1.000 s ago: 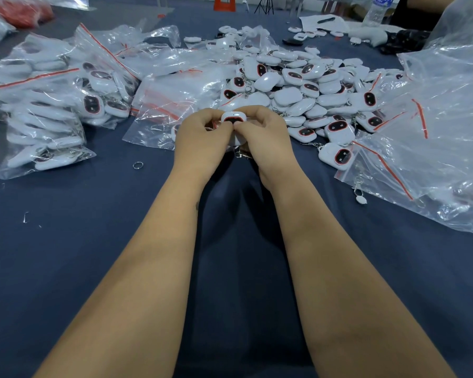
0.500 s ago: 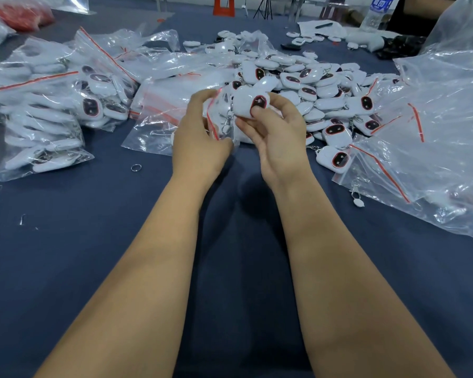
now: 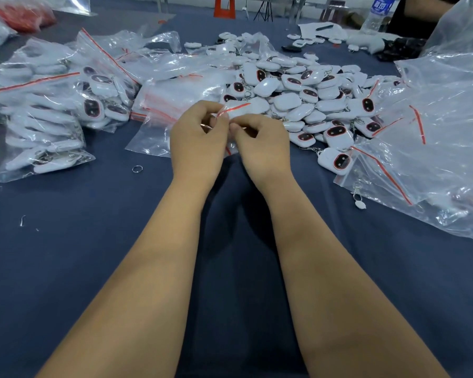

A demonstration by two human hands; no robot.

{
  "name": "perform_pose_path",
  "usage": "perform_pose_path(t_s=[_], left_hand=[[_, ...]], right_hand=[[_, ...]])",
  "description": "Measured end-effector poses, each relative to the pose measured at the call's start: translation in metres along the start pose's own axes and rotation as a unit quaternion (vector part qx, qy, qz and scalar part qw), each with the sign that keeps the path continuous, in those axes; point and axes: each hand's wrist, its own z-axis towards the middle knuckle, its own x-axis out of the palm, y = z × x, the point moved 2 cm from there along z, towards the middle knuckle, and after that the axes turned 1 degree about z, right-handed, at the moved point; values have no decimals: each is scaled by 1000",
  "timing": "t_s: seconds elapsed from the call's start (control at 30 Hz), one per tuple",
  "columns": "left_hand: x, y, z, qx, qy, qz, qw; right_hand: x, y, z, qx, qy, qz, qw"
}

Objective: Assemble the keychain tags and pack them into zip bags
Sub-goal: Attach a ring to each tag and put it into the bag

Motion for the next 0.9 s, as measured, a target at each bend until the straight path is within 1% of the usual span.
perform_pose_path(t_s=[0.03, 0.1, 0.17, 0.2, 0.23, 0.3, 0.33, 0.37, 0.43, 0.47, 0.5, 0.57, 0.63, 0.67, 0.7, 0.73, 0.8, 0.9], left_hand=[[-1, 2, 2, -7, -8, -1, 1000], [-3, 7, 6, -36, -33, -14, 999], [-7, 11, 9, -98, -90, -60, 989], [-10, 11, 10, -125, -131, -106, 978], [-15, 9, 11, -132, -182, -151, 963], [-24, 4, 10, -88, -270, -180, 942], [-27, 1, 10, -51, -293, -177, 938], [-27, -2, 8, -12, -298, -173, 939], [-24, -7, 3, 39, -270, -144, 951], [-21, -8, 1, 52, -240, -112, 963], [-16, -7, 0, 56, -196, -70, 976], [-6, -3, -1, 46, -78, 42, 995], [1, 4, -1, 32, 35, 167, 985], [3, 6, -2, 33, 74, 210, 974], [4, 8, -1, 40, 98, 238, 965], [5, 8, -1, 50, 108, 253, 960], [5, 9, -1, 64, 102, 265, 957], [3, 13, 2, 45, 57, 270, 960]], right_hand=[[-1, 0, 0, 2, -19, -8, 1000], [-7, -1, 2, 10, -96, 0, 995], [-17, -4, 4, 36, -167, 7, 985], [-22, -7, 5, 56, -182, 0, 982], [-25, -10, 6, 74, -183, -13, 980], [-27, -13, 7, 92, -148, -47, 984], [-25, -15, 7, 89, -122, -65, 986], [-23, -15, 7, 80, -94, -87, 989], [-17, -17, 7, 54, -38, -145, 987], [-15, -18, 8, 40, -12, -184, 982], [-13, -18, 9, 24, 8, -229, 973], [-11, -21, 10, 5, 31, -305, 952], [-11, -24, 11, 10, 33, -347, 937], [-11, -25, 12, 17, 31, -356, 934], [-11, -26, 12, 26, 27, -354, 934], [-11, -25, 12, 34, 22, -341, 939], [-13, -23, 11, 47, 6, -278, 960], [-14, -19, 6, 64, -19, -122, 990]])
